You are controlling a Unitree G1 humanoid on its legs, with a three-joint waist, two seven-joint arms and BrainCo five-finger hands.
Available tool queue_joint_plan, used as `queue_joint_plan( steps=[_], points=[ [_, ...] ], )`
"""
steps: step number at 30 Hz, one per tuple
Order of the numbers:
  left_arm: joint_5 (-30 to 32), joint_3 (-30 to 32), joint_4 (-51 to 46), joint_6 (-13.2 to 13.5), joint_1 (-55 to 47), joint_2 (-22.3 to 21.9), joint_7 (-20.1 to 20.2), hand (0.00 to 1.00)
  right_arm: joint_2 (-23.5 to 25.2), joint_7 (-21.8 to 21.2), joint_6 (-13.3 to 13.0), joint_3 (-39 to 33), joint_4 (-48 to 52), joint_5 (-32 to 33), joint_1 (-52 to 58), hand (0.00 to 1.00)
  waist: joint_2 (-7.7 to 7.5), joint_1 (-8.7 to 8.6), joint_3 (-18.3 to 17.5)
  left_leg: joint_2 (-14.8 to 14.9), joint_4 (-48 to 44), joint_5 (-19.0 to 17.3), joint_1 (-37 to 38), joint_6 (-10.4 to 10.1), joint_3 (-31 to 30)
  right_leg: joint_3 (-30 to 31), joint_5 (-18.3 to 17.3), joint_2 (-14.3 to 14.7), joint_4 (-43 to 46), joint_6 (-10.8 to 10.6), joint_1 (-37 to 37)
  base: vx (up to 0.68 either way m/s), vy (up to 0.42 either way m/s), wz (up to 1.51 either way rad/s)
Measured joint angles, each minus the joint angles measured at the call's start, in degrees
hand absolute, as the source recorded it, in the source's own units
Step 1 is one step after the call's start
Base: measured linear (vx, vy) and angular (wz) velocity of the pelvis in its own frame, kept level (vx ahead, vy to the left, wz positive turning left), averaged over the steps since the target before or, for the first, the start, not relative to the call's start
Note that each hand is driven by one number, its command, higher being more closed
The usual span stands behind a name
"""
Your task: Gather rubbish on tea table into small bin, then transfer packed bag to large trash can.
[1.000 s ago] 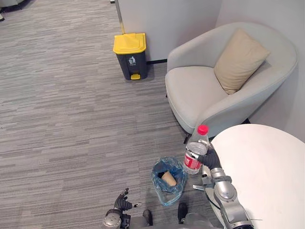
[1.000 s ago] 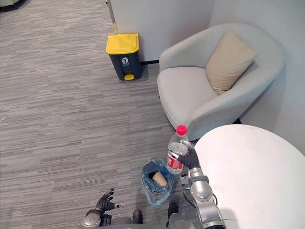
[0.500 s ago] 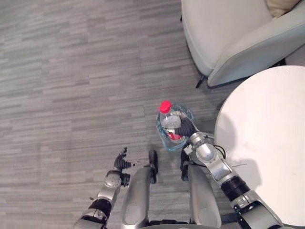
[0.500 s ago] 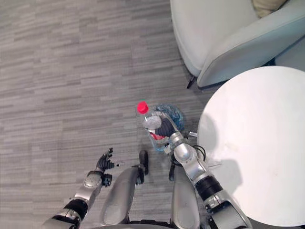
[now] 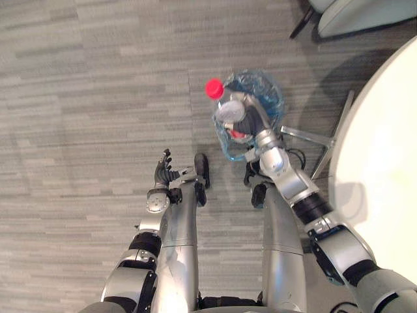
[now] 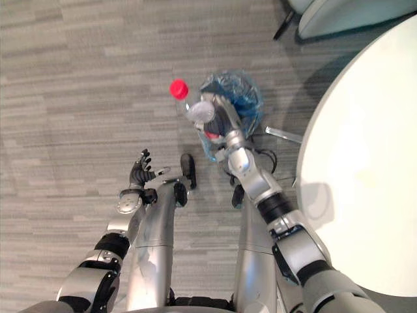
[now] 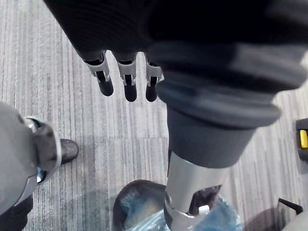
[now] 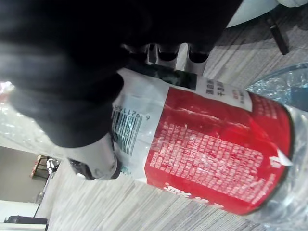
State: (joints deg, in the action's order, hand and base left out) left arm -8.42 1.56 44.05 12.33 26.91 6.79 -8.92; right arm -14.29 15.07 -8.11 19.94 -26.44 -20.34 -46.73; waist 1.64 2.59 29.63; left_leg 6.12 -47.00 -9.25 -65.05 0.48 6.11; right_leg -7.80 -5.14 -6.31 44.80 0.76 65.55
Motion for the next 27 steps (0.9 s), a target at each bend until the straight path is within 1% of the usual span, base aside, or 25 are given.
queue_joint_plan(
  steps=[4,5,6,7,8,11,12,15,16,20,22,27],
  points=[
    [-0.6,-0.1,-0.8,0.1,1.4,-0.5,0.0,0.0,-2.0,1.0,0.9,-2.0,-4.8,0.3,-4.6,1.0,-0.1,0.41,0.3,-0.4,-1.7,0.3,-4.6,0.3,-0.3,-0.2,-0.4,-0.8,2.6,0.2,4.7,0.01,0.006,0.11],
    [-1.2,-0.7,-1.2,0.4,1.6,-0.6,0.0,0.0,-2.7,1.4,1.0,-2.4,-6.6,0.9,-5.8,1.0,-0.09,0.67,0.3,-0.4,-2.1,0.3,-5.4,0.4,-0.4,-0.2,-0.6,-0.9,3.1,0.2,5.5,0.01,0.001,0.06],
    [-1.2,-1.2,-1.5,0.7,1.9,-0.7,0.0,0.0,-3.7,1.5,1.3,-3.1,-7.7,1.9,-6.4,1.0,-0.1,1.31,0.3,-0.4,-2.1,0.4,-5.9,0.3,-0.5,-0.3,-0.7,-0.9,3.3,0.2,6.0,0.01,-0.002,0.04],
    [-1.2,-1.2,-1.8,0.8,1.9,-0.8,0.0,0.0,-3.8,1.6,1.4,-3.6,-8.6,2.1,-6.9,1.0,-0.09,1.38,0.3,-0.4,-2.1,0.4,-6.0,0.2,-0.6,-0.3,-0.7,-0.9,3.3,0.2,6.1,0.0,-0.004,0.04],
    [-1.6,-1.5,-2.0,1.2,1.9,-0.8,0.0,0.0,-4.4,1.7,2.0,-3.9,-9.7,2.8,-7.8,1.0,-0.1,1.42,0.3,-0.4,-2.1,0.5,-6.3,0.1,-0.8,-0.4,-1.0,-0.9,3.4,-0.3,6.4,0.0,-0.006,0.07],
    [-2.5,-1.9,-2.7,1.6,1.9,-0.9,0.0,0.0,-5.7,2.7,2.1,-4.9,-11.2,4.2,-9.3,1.0,-0.1,1.3,0.3,-0.8,-2.1,0.4,-7.1,-0.2,-0.8,-0.5,-1.5,-1.4,4.1,-0.1,7.4,0.0,-0.005,0.1],
    [-3.0,-2.2,-3.3,1.8,1.9,-0.9,0.0,0.0,-5.6,3.7,2.3,-6.3,-12.4,4.6,-10.2,1.0,-0.1,1.35,0.3,-0.9,-2.1,0.5,-7.7,-0.3,-0.8,-0.6,-1.6,-1.7,4.5,0.1,8.0,0.0,-0.004,0.11],
    [-3.3,-2.6,-4.2,2.0,1.9,-0.9,0.0,0.0,-5.7,3.9,2.4,-7.0,-15.0,5.1,-11.7,1.0,-0.1,1.43,0.3,-0.9,-2.2,0.8,-8.3,-0.2,-0.9,-0.8,-1.7,-1.9,4.9,0.1,8.8,0.0,-0.002,0.07],
    [-3.3,-2.9,-4.2,2.0,1.9,-0.9,0.0,0.0,-5.9,3.9,2.5,-7.2,-15.6,5.3,-11.9,0.0,-0.1,1.45,0.3,-0.9,-2.4,0.9,-8.4,-0.2,-0.9,-0.8,-1.7,-1.9,5.2,0.2,8.8,0.0,0.002,0.04],
    [-3.3,-3.2,-4.5,2.1,1.9,-0.8,-0.1,0.0,-6.0,4.0,2.7,-8.3,-15.5,6.3,-11.8,0.0,-0.1,1.46,0.3,-0.9,-3.2,0.8,-8.5,-0.1,-1.0,-0.8,-2.0,-2.0,5.9,0.3,8.8,0.0,0.0,0.0],
    [-3.3,-3.2,-5.1,2.0,1.6,-0.9,-0.1,0.0,-6.1,5.0,3.0,-8.4,-15.5,6.4,-11.8,0.0,-0.1,1.47,0.3,-0.9,-3.2,0.6,-8.5,-0.4,-1.0,-0.8,-2.4,-2.0,6.0,-0.1,8.8,0.0,0.0,0.0],
    [-3.3,-3.2,-5.4,2.0,1.3,-0.9,-0.1,0.0,-5.8,5.0,2.9,-8.4,-14.8,6.8,-11.7,0.0,-0.1,1.43,0.3,-0.6,-3.3,0.4,-8.4,-0.1,-0.8,-0.8,-2.4,-1.9,6.2,-0.1,8.8,0.0,0.0,0.0]
  ],
)
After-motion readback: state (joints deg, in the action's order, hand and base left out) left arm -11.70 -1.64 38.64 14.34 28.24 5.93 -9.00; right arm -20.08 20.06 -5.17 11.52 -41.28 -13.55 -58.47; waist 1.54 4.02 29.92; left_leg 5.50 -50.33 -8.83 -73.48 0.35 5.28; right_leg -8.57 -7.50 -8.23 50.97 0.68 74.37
